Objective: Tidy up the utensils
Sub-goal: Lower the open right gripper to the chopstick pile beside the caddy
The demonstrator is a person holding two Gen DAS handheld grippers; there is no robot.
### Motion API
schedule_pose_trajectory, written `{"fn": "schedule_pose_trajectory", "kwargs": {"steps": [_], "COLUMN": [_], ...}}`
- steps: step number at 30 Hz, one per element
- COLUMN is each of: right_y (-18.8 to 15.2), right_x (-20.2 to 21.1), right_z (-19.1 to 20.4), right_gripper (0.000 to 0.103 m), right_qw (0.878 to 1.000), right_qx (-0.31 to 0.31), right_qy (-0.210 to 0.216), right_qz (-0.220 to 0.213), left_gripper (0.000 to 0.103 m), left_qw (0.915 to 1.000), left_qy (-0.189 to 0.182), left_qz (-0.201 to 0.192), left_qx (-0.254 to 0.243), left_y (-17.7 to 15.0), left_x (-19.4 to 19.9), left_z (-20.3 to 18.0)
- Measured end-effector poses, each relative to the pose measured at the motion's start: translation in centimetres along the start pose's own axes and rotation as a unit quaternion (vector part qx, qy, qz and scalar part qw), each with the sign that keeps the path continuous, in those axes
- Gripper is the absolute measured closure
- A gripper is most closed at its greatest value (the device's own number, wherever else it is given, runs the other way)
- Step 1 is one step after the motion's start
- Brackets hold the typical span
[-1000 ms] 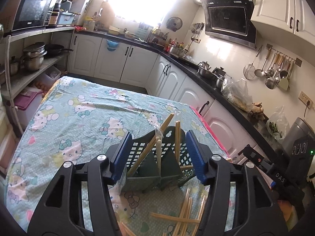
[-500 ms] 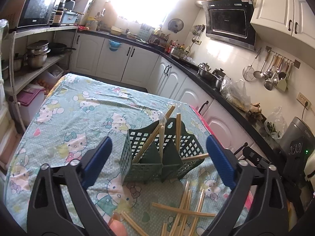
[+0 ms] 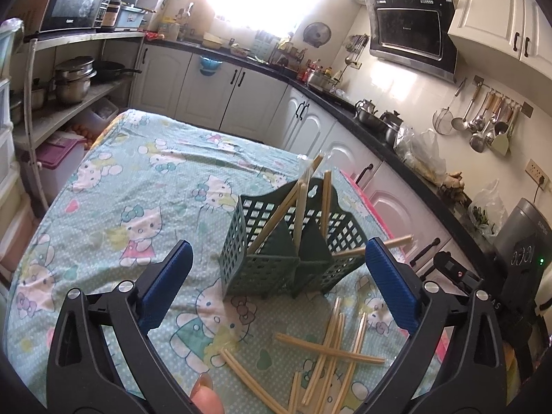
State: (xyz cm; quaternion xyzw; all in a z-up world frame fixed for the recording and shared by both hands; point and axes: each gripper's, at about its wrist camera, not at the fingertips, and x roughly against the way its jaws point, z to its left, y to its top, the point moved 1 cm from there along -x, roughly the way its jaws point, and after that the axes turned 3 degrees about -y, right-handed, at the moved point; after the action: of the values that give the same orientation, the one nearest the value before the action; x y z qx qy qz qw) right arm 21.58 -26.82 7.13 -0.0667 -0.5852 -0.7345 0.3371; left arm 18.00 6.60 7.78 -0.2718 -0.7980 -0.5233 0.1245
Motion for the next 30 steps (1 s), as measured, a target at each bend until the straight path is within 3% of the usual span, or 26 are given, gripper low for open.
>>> {"fn": "schedule_pose_trajectory", "kwargs": {"steps": [30], "right_y": [-4.2], "right_x": [-2.1], "right_z": [-1.5], "right_gripper": [0.054], "right_qw": [0.997], "right_qx": [0.006], "right_qy": [-0.012], "right_qz": [0.07], "left_gripper": [0.011], "left_qw": [0.9957], "left_qy": [0.022], "left_qz": [0.088], "left_qx": [0.02], "left_y": [-5.6], "left_x": [-3.6], "left_z": [1.6]}}
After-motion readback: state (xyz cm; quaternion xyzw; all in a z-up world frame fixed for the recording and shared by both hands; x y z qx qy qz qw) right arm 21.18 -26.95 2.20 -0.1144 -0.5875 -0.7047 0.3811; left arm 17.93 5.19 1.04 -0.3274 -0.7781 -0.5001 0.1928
